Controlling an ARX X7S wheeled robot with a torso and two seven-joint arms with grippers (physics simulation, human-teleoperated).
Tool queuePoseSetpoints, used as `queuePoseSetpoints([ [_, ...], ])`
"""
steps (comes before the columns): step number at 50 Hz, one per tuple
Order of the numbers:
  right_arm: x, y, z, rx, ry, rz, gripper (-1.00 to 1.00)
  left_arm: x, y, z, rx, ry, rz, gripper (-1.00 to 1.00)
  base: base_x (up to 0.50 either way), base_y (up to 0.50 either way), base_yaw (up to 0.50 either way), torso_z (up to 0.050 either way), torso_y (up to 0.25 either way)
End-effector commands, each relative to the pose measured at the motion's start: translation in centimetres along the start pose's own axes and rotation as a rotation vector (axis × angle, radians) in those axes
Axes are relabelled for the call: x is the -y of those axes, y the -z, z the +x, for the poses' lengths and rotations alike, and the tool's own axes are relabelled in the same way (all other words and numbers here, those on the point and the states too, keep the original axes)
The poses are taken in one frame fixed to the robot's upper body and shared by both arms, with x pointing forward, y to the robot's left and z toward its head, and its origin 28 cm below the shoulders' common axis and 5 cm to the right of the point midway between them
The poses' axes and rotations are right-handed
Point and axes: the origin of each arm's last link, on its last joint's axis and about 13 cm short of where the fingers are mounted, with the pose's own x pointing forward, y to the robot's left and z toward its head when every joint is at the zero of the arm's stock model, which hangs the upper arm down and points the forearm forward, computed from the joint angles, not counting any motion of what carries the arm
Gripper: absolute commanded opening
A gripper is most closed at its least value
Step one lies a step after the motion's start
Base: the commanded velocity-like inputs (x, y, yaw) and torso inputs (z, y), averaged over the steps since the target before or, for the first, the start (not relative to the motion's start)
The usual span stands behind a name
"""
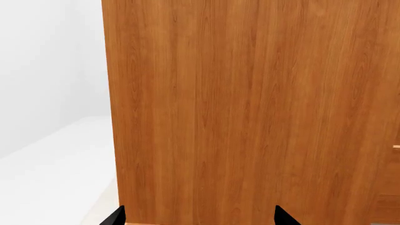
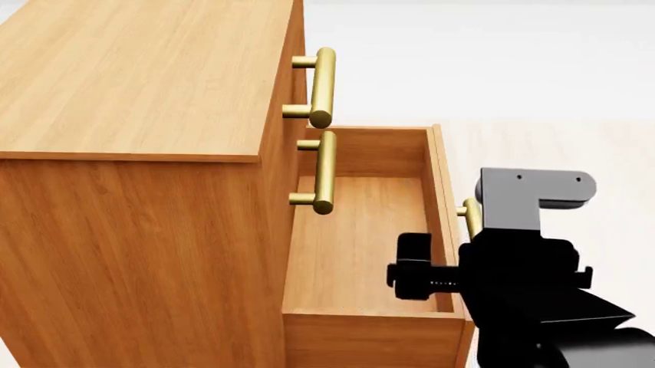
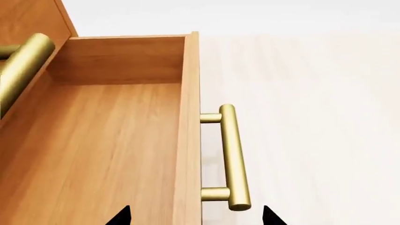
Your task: Put the bowl in the bottom drawer of the cabinet and close it.
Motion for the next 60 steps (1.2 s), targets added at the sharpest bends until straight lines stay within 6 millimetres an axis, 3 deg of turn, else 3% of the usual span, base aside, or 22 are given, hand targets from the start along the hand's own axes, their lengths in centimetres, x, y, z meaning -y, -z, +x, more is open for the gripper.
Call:
queuePoseSetpoints([
  [1,0.2,0.2,0.6,-0.043,-0.009,0.002,1.00,0.0,0.0,0.0,0.000,0.000,0.000,1.00,0.00,0.00,0.00,0.000,0.000],
  [25,1.2,0.5,2.5,-0.098,0.035,0.032,1.00,0.0,0.0,0.0,0.000,-0.001,0.001,1.00,0.00,0.00,0.00,0.000,0.000],
  [60,3.1,1.6,3.3,-0.088,0.197,0.032,1.00,0.0,0.0,0.0,-0.001,-0.002,-0.002,1.00,0.00,0.00,0.00,0.000,0.000],
])
